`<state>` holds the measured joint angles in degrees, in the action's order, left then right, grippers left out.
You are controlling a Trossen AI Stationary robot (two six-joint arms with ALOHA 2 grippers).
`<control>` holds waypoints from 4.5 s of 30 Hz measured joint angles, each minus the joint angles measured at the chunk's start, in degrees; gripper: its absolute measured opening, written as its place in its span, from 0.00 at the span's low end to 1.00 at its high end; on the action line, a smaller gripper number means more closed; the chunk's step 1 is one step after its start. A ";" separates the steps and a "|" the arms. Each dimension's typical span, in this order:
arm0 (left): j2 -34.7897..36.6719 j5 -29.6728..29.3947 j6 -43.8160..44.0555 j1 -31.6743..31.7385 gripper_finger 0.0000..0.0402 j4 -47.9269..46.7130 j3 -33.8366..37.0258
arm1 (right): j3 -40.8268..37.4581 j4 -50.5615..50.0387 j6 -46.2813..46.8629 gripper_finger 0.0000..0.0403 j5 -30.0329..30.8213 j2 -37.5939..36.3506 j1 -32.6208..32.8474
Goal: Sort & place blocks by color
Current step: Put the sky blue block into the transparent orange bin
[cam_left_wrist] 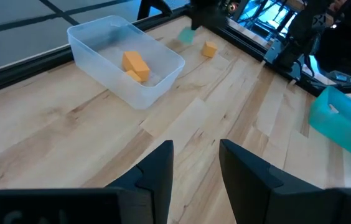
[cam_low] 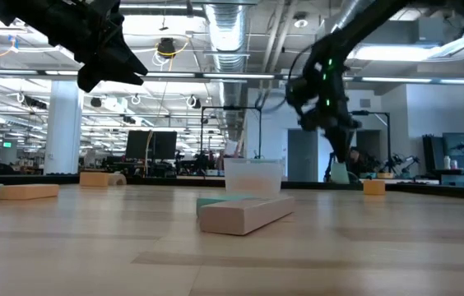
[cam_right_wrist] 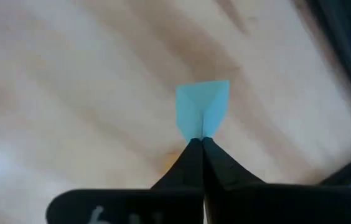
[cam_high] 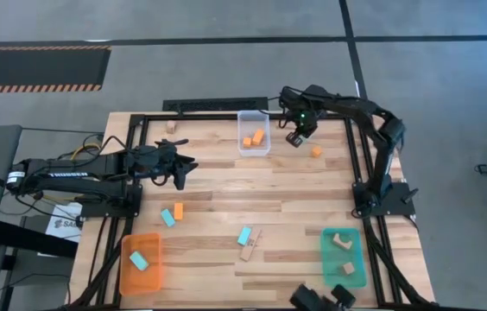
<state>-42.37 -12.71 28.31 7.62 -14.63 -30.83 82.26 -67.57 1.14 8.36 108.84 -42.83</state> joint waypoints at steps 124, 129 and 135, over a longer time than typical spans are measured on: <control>-0.90 11.47 -3.69 1.57 0.29 -19.17 -0.02 | 7.82 62.55 9.48 0.81 -1.61 23.23 65.86; -0.90 12.46 -3.69 1.57 0.29 -19.41 -0.02 | 7.85 62.48 9.56 0.70 0.59 23.33 65.88; -0.90 12.48 -3.71 1.55 0.29 -19.43 -0.02 | 8.75 61.47 8.85 0.39 0.42 22.74 65.30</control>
<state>-43.27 -0.23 24.60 9.17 -34.06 -30.85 91.01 -6.10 9.99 8.78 131.58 22.47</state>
